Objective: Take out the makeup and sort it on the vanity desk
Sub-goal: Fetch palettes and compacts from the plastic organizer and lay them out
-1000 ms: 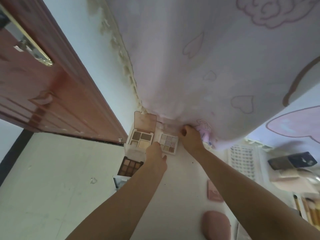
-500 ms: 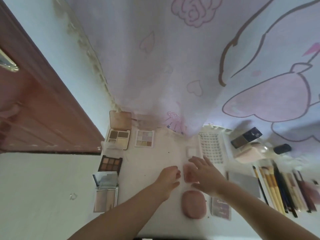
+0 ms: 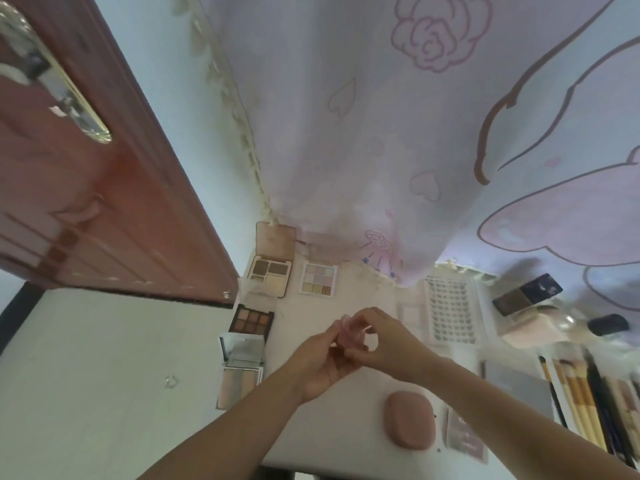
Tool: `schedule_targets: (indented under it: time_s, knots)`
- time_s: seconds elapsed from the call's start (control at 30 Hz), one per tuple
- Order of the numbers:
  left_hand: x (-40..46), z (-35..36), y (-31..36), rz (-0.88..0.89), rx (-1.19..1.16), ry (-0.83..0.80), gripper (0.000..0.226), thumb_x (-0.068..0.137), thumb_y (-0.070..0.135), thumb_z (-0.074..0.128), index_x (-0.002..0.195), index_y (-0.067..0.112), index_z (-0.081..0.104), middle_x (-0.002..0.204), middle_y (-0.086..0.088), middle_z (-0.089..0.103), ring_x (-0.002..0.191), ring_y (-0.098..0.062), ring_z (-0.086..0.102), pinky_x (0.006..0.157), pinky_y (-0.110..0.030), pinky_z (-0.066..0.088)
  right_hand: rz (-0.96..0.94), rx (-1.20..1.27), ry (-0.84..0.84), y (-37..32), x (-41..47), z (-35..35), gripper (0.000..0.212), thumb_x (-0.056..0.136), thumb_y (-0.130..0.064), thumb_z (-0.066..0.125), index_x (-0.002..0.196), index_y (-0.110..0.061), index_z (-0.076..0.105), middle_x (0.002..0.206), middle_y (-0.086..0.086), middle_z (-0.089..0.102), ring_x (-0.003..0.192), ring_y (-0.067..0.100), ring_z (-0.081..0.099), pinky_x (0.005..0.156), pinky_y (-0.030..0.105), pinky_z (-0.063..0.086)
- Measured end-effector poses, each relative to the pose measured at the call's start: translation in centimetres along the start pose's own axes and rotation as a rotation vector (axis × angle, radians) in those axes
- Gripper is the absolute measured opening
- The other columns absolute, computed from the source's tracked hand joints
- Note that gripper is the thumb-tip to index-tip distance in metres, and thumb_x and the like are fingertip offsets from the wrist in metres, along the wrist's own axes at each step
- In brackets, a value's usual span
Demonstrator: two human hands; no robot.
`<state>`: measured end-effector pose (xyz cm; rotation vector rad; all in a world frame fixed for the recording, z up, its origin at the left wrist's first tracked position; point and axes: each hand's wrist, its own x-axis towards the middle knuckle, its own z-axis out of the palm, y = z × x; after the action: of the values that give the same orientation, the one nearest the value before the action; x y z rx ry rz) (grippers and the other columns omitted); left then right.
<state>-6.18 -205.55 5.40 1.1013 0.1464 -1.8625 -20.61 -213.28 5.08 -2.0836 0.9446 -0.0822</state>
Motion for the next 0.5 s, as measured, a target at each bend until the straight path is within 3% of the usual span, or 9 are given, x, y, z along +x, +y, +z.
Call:
schedule_targets:
  time_s: [0.23,0.33,0.5]
  knots:
    - [-1.9,-3.4,0.5,-0.041,-0.238,0.059,0.038,0.1,0.028,0.041,0.117,-0.003,0.054,0.1,-0.025,0.064,0.084,-0.031,0.061,0.07,-0.037,0.058,0.088,0.219,-0.207,-1.1,3.4,0.2,0.015,0.082,-0.039,0.066,0.095,-0.033,0.063,0.098,-0.012,0.068,0.092,0.004,0.064,0.085,0.023,0.054]
    - [-1.5,-4.2,0.0,-0.036,-0.379,0.1,0.039,0.099,0.027,0.043,0.115,-0.007,0.052,0.099,-0.028,0.063,0.086,-0.036,0.061,0.068,-0.041,0.058,0.176,0.356,-0.145,-1.4,5.2,0.1,0.014,0.093,-0.022,0.055,0.088,-0.019,0.068,0.089,0.0,0.073,0.084,0.012,0.07,0.079,0.028,0.057]
    - [-0.9,-5.4,-0.5,0.083,-0.54,0.269,0.031,0.098,0.021,0.046,0.102,-0.008,0.054,0.1,-0.029,0.061,0.087,-0.039,0.061,0.076,-0.048,0.057,0.119,0.162,-0.021,-3.1,8.3,1.8,0.016,0.094,-0.015,0.052,0.085,-0.013,0.065,0.082,0.003,0.071,0.076,0.012,0.068,0.073,0.025,0.056]
